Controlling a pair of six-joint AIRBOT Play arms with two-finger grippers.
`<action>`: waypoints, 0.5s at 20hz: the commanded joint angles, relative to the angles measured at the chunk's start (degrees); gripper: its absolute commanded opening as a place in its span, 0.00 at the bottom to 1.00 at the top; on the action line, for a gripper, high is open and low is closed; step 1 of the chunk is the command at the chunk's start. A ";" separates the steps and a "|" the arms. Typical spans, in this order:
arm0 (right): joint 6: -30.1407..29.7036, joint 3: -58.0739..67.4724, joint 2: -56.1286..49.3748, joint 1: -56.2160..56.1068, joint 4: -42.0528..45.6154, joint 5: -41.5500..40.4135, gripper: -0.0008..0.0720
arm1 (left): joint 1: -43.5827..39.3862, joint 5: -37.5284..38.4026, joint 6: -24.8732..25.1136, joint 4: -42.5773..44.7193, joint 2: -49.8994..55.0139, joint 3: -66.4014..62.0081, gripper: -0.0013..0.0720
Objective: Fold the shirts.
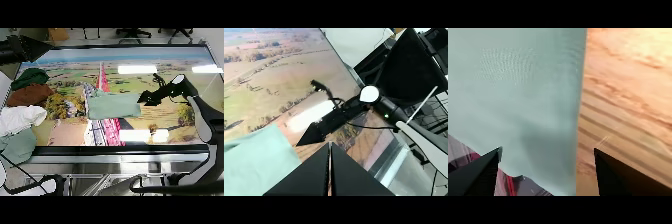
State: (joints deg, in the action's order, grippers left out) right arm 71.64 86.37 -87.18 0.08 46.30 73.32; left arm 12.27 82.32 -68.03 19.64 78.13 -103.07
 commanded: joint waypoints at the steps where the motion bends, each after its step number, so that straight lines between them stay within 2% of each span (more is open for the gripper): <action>1: -4.52 -0.76 -4.66 -2.91 -7.13 -2.78 0.90 | 0.04 0.00 0.07 0.04 -0.02 0.02 0.04; 3: -5.95 -0.68 -6.08 -4.61 -9.49 -4.61 0.89 | 0.02 0.00 0.07 0.02 -0.02 0.02 0.04; 4: -7.04 -0.50 -6.16 -4.79 -11.72 -4.92 0.71 | 0.02 0.00 0.04 0.02 -0.02 0.02 0.04; 5: -8.79 0.66 -6.05 -4.35 -13.03 -4.87 0.10 | 0.02 -0.02 0.04 0.02 -0.02 0.02 0.04; 6: -8.90 2.12 -5.53 -3.63 -12.92 -4.96 0.04 | 0.02 -0.04 0.04 -0.02 -0.02 0.02 0.04; 10: -7.23 6.75 -0.04 5.31 -11.34 -5.66 0.04 | 0.02 0.15 0.07 -0.20 -0.02 0.02 0.04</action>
State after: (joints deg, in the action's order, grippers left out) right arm 64.03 90.63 -90.19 0.27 35.20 68.77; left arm 12.27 82.32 -67.99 19.59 78.13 -103.04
